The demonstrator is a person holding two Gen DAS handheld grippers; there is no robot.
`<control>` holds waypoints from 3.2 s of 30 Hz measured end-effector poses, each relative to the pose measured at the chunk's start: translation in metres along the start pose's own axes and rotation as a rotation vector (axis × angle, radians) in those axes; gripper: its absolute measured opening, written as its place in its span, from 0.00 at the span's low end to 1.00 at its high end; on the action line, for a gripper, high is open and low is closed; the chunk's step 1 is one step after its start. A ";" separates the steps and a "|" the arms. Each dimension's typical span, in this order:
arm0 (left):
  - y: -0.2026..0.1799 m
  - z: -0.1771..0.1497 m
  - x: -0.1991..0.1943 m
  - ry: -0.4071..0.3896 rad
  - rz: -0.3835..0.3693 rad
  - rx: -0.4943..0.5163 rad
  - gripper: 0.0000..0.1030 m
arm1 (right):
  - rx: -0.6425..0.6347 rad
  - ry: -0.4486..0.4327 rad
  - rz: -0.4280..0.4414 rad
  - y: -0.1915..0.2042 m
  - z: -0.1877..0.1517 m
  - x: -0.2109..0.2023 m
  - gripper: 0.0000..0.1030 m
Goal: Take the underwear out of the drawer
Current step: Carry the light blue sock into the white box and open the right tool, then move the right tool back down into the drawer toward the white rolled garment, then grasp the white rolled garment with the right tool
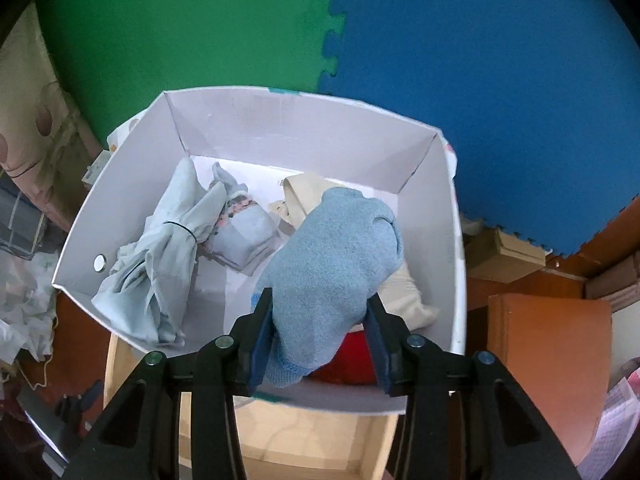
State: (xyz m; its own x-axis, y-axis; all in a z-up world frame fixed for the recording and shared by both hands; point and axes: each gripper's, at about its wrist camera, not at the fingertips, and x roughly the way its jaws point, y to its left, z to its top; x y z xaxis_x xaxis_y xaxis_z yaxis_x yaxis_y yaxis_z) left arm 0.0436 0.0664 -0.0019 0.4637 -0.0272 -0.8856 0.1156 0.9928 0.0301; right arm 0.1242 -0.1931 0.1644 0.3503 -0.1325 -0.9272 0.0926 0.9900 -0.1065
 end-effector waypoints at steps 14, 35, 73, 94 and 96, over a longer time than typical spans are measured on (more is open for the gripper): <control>-0.002 -0.001 -0.001 -0.011 0.011 0.002 0.45 | 0.019 -0.026 -0.002 -0.003 -0.003 -0.007 0.68; -0.018 -0.003 0.000 -0.011 0.020 0.072 0.45 | 0.023 0.146 0.119 -0.027 -0.160 0.030 0.66; 0.017 -0.001 -0.001 -0.006 -0.008 -0.089 0.45 | -0.044 0.145 0.073 0.020 -0.155 0.157 0.53; 0.025 -0.001 0.003 0.013 0.008 -0.121 0.45 | -0.041 0.224 0.071 0.028 -0.132 0.187 0.35; 0.025 -0.001 0.003 0.013 0.011 -0.121 0.45 | -0.037 0.229 0.068 0.026 -0.139 0.185 0.34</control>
State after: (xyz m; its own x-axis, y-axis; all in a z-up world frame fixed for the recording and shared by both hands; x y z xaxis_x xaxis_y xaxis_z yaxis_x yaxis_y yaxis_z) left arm 0.0475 0.0907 -0.0044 0.4525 -0.0150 -0.8916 0.0030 0.9999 -0.0153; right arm 0.0619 -0.1847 -0.0602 0.1337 -0.0553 -0.9895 0.0399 0.9979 -0.0504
